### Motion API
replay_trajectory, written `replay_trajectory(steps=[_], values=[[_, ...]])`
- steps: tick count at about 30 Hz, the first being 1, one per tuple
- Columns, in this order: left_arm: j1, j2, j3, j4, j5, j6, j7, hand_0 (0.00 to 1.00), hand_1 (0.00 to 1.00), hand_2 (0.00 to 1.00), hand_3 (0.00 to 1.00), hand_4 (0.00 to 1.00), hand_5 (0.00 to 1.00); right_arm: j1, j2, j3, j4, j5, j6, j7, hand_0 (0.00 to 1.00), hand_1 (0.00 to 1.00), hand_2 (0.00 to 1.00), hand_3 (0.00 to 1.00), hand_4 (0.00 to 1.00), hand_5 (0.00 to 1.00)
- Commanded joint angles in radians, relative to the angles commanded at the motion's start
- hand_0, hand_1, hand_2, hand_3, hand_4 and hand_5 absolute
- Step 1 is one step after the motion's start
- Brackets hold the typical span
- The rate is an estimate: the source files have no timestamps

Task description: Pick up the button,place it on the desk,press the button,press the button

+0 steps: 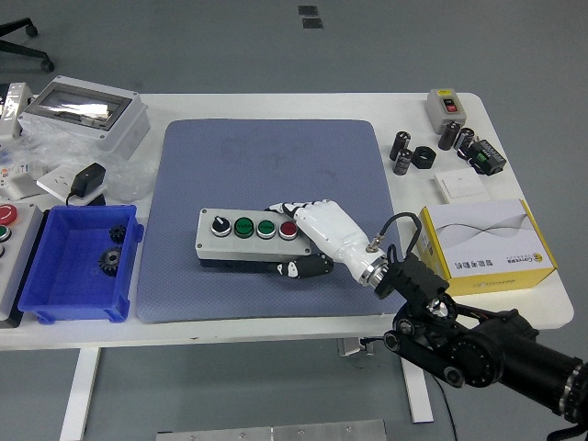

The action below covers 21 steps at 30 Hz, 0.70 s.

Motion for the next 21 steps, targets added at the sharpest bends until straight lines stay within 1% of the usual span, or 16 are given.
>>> replay_trajectory(steps=[4, 5, 10, 11, 16, 17, 21], values=[[0.002, 0.001, 0.0, -0.001, -0.002, 0.001, 0.002, 0.654, 0.527, 0.499, 0.591, 0.258, 0.002, 0.009, 0.001, -0.007, -0.003, 0.003, 0.003, -0.002, 0.173, 0.295, 0.348, 0.481, 0.26, 0.002], [0.002, 0.001, 0.0, -0.001, -0.001, 0.001, 0.002, 0.653, 0.525, 0.499, 0.592, 0.262, 0.002, 0.01, 0.001, -0.008, -0.003, 0.003, 0.003, -0.002, 0.165, 0.296, 0.375, 0.529, 0.368, 0.025], [-0.001, 0.001, -0.003, 0.0, 0.003, -0.001, -0.001, 0.653, 0.525, 0.499, 0.592, 0.262, 0.002, 0.015, 0.0, -0.016, -0.004, 0.007, 0.004, -0.002, 0.165, 0.296, 0.375, 0.529, 0.368, 0.025], [-0.002, 0.002, -0.005, 0.0, 0.004, -0.002, -0.002, 0.653, 0.526, 0.5, 0.592, 0.267, 0.002, 0.016, 0.0, -0.017, -0.005, 0.009, 0.003, -0.002, 0.21, 0.335, 0.428, 0.574, 0.406, 0.002], [-0.005, 0.002, -0.006, 0.002, 0.005, -0.005, -0.006, 0.653, 0.526, 0.5, 0.592, 0.267, 0.002, 0.022, -0.002, -0.027, -0.01, 0.03, -0.002, 0.009, 0.21, 0.335, 0.428, 0.574, 0.406, 0.002], [-0.005, 0.003, -0.005, 0.002, 0.005, -0.005, -0.006, 0.653, 0.526, 0.5, 0.593, 0.268, 0.002, 0.023, -0.002, -0.028, -0.011, 0.033, -0.001, 0.01, 0.367, 0.467, 0.496, 0.633, 0.434, 0.002], [-0.004, 0.003, -0.003, 0.002, 0.002, -0.005, -0.005, 0.653, 0.526, 0.5, 0.593, 0.268, 0.002, 0.026, -0.003, -0.029, -0.014, 0.042, 0.018, 0.004, 0.367, 0.467, 0.496, 0.633, 0.434, 0.002]])
